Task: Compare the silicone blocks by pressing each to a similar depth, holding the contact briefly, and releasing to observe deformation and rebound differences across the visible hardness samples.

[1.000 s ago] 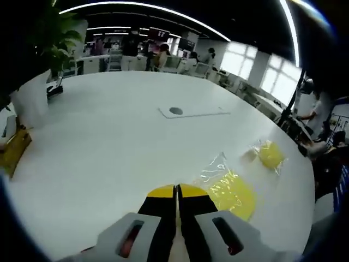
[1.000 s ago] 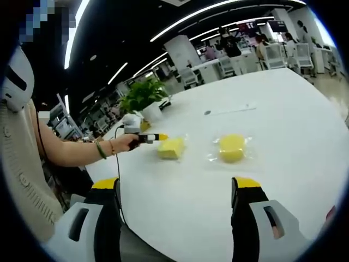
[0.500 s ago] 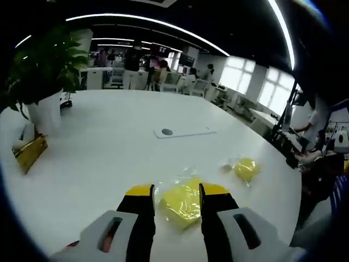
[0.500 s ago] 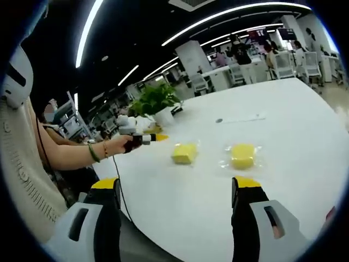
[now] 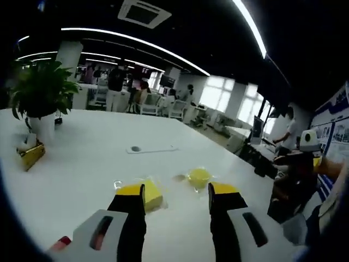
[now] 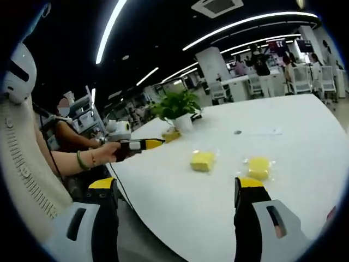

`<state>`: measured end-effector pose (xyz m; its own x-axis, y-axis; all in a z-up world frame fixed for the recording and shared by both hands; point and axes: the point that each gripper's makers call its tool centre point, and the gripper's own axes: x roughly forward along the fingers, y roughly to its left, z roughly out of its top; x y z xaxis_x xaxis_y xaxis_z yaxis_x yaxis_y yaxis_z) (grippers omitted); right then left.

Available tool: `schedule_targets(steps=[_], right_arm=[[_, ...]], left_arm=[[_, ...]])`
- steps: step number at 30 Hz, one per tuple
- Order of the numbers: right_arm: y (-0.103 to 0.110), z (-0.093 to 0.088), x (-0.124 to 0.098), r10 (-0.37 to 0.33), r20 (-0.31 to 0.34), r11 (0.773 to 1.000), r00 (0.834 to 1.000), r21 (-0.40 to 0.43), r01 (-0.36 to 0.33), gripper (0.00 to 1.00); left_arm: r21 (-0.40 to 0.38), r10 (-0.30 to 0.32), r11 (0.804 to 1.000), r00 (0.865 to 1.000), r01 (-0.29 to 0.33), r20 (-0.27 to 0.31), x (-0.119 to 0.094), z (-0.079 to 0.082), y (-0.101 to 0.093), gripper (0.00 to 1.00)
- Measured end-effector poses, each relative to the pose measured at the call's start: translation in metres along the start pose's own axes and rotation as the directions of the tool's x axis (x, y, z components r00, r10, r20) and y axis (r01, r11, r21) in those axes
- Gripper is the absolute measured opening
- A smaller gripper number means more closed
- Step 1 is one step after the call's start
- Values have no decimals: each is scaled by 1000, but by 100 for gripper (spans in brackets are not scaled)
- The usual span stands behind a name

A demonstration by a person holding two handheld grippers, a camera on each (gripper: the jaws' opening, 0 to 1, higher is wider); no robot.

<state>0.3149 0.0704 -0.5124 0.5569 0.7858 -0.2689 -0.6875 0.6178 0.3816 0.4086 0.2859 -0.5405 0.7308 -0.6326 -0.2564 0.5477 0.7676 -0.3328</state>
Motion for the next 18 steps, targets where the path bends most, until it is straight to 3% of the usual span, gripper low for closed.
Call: schedule_targets(steps=[1,3,9,14,18], right_arm=[[-5,2,-2,-10,7,1000,1000,0,10,82],[-11,5,-7,-17,10,1000,1000,-1,17,83],[-9,10,-18,22,8,1000,1000,0,-22,84],[-2,8,-21,40,-1,999,999,-13,-40,82],[4,4,-23,71,-12,997,997,-16,-72,77]], left_arm=[[-26,-57,998,998,57,13,-4,1,-15,48],[-54,-104,993,995,104,7,-11,-2,-32,52],[-85,-179,980,983,182,35,-29,-2,-62,61],[-84,-190,978,982,191,13,-34,-11,-71,65],[-107,-190,976,982,189,6,-35,-16,-73,63]])
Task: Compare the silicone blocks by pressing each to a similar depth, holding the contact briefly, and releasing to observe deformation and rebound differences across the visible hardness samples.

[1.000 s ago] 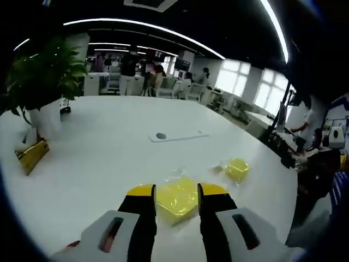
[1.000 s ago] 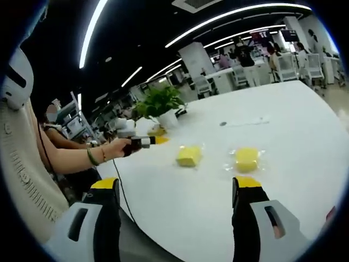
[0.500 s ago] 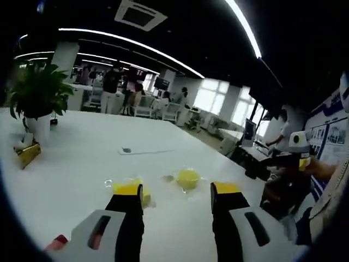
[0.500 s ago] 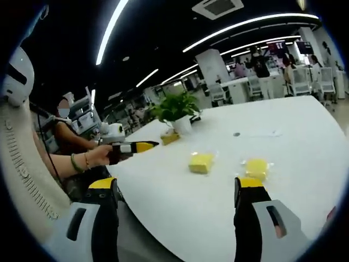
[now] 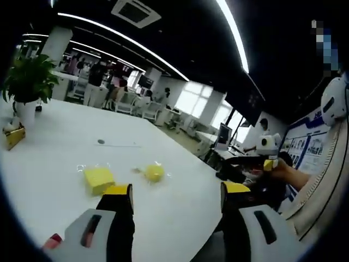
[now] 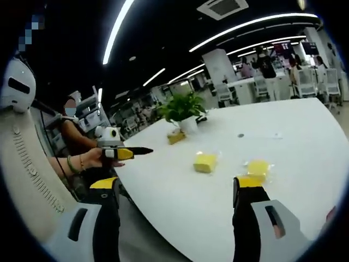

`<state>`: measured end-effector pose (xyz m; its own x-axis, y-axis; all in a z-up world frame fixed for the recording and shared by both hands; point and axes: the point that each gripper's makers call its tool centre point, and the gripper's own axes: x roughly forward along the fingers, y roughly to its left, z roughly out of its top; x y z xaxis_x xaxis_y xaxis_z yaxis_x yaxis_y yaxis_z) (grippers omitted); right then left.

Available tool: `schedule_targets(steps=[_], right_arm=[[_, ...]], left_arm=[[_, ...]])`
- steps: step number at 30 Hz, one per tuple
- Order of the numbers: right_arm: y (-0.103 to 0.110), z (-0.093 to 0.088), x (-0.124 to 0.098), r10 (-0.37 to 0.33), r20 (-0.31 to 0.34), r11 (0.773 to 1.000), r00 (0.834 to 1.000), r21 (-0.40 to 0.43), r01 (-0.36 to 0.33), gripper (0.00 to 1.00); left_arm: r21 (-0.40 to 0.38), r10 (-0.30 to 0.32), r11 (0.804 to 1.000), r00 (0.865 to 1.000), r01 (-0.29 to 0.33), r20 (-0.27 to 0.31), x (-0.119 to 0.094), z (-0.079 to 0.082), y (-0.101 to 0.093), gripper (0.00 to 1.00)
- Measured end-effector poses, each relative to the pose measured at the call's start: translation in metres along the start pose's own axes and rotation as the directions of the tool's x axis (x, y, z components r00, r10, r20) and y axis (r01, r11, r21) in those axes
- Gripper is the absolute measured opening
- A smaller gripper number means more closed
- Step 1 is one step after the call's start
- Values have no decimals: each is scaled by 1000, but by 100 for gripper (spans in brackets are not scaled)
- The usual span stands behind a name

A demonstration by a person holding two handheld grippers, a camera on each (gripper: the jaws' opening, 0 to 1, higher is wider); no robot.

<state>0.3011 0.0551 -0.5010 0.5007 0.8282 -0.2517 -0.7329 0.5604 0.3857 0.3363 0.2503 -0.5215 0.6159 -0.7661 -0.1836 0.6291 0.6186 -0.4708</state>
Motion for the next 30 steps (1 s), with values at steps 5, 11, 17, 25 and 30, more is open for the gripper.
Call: schedule_targets(steps=[5,11,17,25,30], right_arm=[[-1,-9,-2,1,-16,1000,1000,-1,-1,76],[-5,-16,-6,1,-27,1000,1000,30,-1,76],[-11,-18,-7,4,-26,999,1000,48,-3,78],[-26,-16,-3,11,-20,998,1000,65,-10,77],[-40,-15,-1,14,-18,996,1000,84,-13,76]], left_arm=[[-3,17,1000,998,-17,-53,5,-12,-1,61],[-17,6,1000,997,-8,-82,14,-15,-8,61],[-97,18,995,999,-22,-42,24,-4,-6,64],[-136,30,990,997,-39,-70,50,-1,1,65],[-180,75,980,994,-88,-76,72,1,16,70]])
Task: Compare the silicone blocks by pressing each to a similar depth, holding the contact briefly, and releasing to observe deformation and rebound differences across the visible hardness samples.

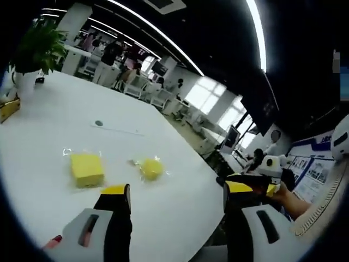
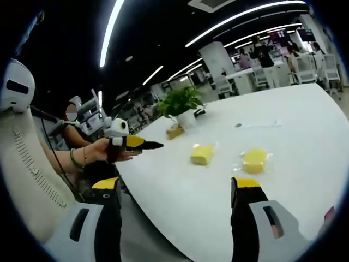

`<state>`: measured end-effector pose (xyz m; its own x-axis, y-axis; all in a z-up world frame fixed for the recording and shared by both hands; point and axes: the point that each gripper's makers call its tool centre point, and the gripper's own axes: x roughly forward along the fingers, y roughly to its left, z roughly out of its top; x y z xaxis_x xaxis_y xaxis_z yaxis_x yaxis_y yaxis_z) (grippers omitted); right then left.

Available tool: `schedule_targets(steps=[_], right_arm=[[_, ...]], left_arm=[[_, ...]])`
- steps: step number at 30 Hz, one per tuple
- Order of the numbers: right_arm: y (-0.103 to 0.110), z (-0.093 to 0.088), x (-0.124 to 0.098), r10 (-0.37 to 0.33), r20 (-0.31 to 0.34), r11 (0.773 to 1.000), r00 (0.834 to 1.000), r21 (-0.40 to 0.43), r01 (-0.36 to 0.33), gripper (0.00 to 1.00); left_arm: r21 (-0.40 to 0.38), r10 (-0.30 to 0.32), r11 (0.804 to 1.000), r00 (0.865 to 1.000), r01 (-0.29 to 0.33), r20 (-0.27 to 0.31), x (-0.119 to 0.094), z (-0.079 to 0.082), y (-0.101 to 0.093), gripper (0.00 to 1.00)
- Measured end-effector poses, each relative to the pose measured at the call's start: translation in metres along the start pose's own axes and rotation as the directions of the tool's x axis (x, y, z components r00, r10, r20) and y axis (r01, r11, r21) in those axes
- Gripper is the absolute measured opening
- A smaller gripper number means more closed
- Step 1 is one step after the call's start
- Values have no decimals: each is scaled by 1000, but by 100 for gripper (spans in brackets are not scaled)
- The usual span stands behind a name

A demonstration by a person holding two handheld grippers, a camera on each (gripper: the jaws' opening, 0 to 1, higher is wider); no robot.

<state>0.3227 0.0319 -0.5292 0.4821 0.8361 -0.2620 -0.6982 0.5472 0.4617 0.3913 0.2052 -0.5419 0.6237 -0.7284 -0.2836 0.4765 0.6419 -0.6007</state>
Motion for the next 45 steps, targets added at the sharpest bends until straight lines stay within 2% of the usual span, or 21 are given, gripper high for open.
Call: schedule_targets(steps=[2,4,10,14,17,19,26,30,34,39,45], right_arm=[[-4,0,1,5,1,1000,1000,7,-5,76],[-8,0,3,10,2,1000,1000,17,-10,75],[-24,-2,9,14,1,999,1000,45,-14,75],[-33,-4,11,22,-6,998,1000,65,-22,75],[-40,-7,13,24,-16,997,1000,73,-23,75],[-45,-8,14,24,-18,996,1000,81,-23,75],[-61,-15,19,28,-42,994,999,108,-23,74],[-66,-15,20,27,-37,992,999,120,-22,74],[-70,-20,21,26,-42,991,999,135,-20,73],[-77,-26,21,25,-58,988,998,155,-16,73],[-84,-26,22,18,-57,986,998,167,-9,73]], left_arm=[[-58,14,998,1000,-13,23,11,6,6,75],[-103,10,995,999,-6,38,21,11,9,71],[-131,9,991,1000,-6,22,52,16,20,69],[-139,26,990,1000,-26,-2,76,17,35,69],[-197,25,980,1000,-25,0,98,19,46,70],[-238,27,971,1000,-25,5,111,20,51,76],[-288,23,957,999,-29,-26,148,10,62,76],[-303,39,952,998,-53,-54,165,0,71,77],[-386,41,921,998,-57,-49,181,-4,80,77],[-409,44,911,998,-62,-53,203,-7,84,77],[-458,53,886,997,-73,-57,222,-12,95,77]])
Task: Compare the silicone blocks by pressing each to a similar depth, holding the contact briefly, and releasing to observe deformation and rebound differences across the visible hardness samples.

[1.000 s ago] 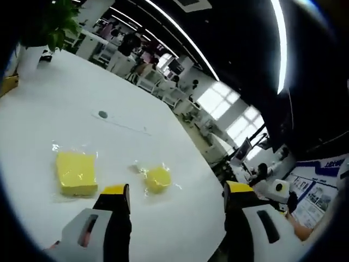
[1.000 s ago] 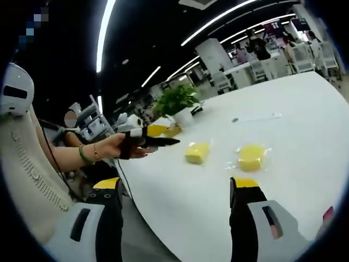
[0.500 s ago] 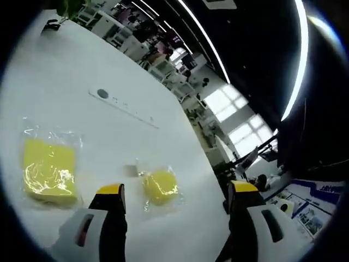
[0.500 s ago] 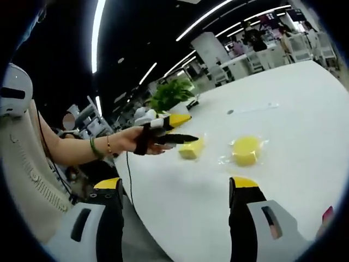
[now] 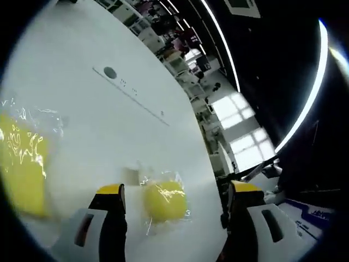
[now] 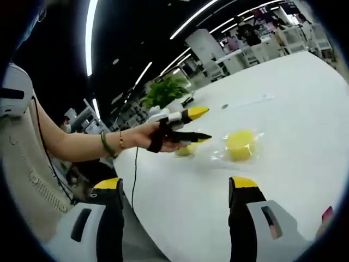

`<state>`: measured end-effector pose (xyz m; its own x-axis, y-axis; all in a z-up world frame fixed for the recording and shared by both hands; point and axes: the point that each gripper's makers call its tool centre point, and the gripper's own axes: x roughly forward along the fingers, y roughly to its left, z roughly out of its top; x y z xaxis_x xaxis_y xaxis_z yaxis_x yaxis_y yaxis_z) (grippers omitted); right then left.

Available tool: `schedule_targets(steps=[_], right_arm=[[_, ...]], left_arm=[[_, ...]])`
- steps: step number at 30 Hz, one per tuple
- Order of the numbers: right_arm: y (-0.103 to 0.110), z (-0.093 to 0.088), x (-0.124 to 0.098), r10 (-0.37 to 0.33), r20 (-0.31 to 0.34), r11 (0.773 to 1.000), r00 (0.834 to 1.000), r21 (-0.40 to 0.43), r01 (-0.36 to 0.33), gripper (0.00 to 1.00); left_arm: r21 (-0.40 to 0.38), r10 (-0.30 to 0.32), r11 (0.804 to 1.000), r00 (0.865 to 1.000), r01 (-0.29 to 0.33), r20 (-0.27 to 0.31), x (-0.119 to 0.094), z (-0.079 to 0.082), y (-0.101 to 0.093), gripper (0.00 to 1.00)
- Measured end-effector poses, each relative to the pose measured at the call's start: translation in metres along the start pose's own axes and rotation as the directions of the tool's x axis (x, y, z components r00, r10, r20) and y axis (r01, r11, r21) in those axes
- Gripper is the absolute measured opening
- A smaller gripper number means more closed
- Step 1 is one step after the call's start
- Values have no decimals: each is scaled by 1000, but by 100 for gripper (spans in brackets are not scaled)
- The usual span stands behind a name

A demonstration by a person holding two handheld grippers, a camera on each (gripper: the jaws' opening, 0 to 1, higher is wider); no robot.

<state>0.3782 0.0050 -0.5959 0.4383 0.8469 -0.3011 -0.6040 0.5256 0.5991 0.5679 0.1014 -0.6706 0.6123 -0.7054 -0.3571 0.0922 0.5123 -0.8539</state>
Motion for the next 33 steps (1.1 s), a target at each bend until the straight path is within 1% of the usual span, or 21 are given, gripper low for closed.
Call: schedule_targets(steps=[5,8,13,14,16,19,21,22,23,24,26,27,29,31,32,33], right_arm=[[-6,-1,1,-6,1,1000,1000,12,6,73],[-10,-4,1,-15,-4,1000,1000,22,15,72],[-13,-9,-1,-23,-10,999,1000,39,23,72],[-14,-10,-2,-27,-13,999,1000,41,27,72],[-19,-12,-3,-35,-20,998,999,44,36,72],[-22,-12,-4,-43,-21,998,999,48,44,72],[-24,-11,-5,-46,-15,998,999,51,47,71],[-24,-10,-5,-47,-12,998,999,51,47,71],[-24,-9,-4,-47,-8,998,999,52,47,71],[-25,-9,-4,-48,-7,997,999,53,48,71],[-26,-11,-4,-52,-9,997,999,55,52,71],[-27,-12,-3,-51,-11,997,999,57,51,71],[-27,-15,-3,-51,-19,997,999,58,52,71],[-28,-16,-2,-52,-22,997,998,60,53,71],[-28,-17,-2,-52,-21,997,998,62,53,71],[-28,-17,-2,-52,-22,997,998,63,53,71]], left_arm=[[-33,12,999,1000,-12,-16,11,-2,10,75],[-50,16,999,1000,-17,-19,18,-2,15,72],[-129,-7,992,1000,6,-10,34,-2,19,66],[-137,-11,991,1000,10,-10,37,-2,19,64],[-178,-5,984,1000,4,-7,44,-3,20,59],[-194,-2,981,1000,-1,-14,53,-6,22,51],[-197,23,980,999,-29,-35,57,-10,29,44],[-193,23,981,999,-31,-43,60,-12,30,38],[-189,55,980,997,-63,-47,59,-14,37,31],[-162,90,982,995,-97,-48,60,-14,45,25],[-137,126,981,990,-134,-69,59,-19,53,14],[-169,96,980,994,-103,-48,60,-16,48,14],[-167,104,980,993,-111,-50,59,-16,49,12],[-169,97,980,994,-105,-54,59,-16,47,6],[-160,95,982,994,-102,-50,59,-15,47,0],[-165,91,981,995,-97,-46,60,-14,45,0]])
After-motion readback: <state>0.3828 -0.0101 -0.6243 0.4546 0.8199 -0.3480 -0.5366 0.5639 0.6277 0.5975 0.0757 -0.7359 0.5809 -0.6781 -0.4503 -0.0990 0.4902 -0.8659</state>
